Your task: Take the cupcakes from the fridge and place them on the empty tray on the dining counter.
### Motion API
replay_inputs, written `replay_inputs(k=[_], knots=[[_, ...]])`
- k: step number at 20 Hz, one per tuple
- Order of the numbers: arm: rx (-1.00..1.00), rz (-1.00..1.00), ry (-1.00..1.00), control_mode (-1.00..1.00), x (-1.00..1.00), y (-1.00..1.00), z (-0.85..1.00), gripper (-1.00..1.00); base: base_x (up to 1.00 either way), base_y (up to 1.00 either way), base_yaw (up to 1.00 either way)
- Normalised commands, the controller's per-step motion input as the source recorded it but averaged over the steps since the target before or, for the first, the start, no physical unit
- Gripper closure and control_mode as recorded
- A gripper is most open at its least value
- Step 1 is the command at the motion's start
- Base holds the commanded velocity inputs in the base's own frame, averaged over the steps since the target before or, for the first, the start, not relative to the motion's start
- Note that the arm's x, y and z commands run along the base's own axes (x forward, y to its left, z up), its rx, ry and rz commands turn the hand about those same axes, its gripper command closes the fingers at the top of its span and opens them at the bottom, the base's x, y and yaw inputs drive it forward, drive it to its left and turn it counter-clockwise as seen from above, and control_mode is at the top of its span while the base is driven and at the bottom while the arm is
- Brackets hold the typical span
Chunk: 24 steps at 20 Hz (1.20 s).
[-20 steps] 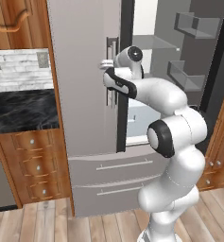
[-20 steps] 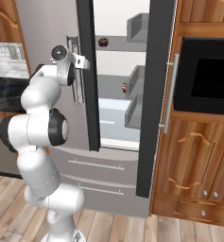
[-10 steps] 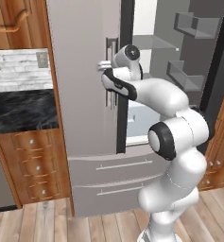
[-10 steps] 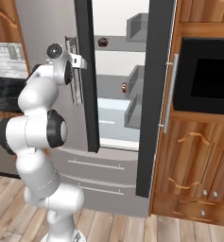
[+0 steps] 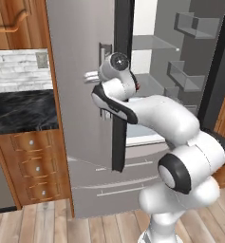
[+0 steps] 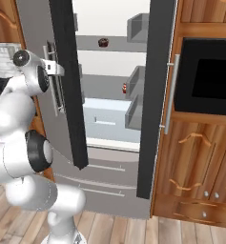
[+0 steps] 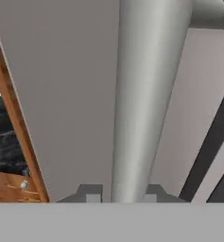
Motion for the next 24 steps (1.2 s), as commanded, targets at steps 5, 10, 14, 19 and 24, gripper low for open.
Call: replay_inputs(k=[5, 10, 14, 19, 24], knots=[[-0.05, 0.13, 0.00, -1.00, -0.97, 0.97, 0.03, -1.00, 0.00, 0.00, 0.00], [-0.01, 0.14, -0.02, -1.00, -1.00, 0.01, 0.54, -1.00, 0.00, 0.00, 0.00], [0.00, -0.01, 0.00, -1.00, -0.84, -0.96, 0.50, -1.00, 0.00, 0.00, 0.00], [-0.01, 0.00, 0.00, -1.00, -0.44, -1.00, 0.00, -1.00, 0.00, 0.00, 0.00], [-0.01, 0.04, 0.00, -1.00, -0.13, -0.51, -0.01, -1.00, 0.00, 0.00, 0.00]])
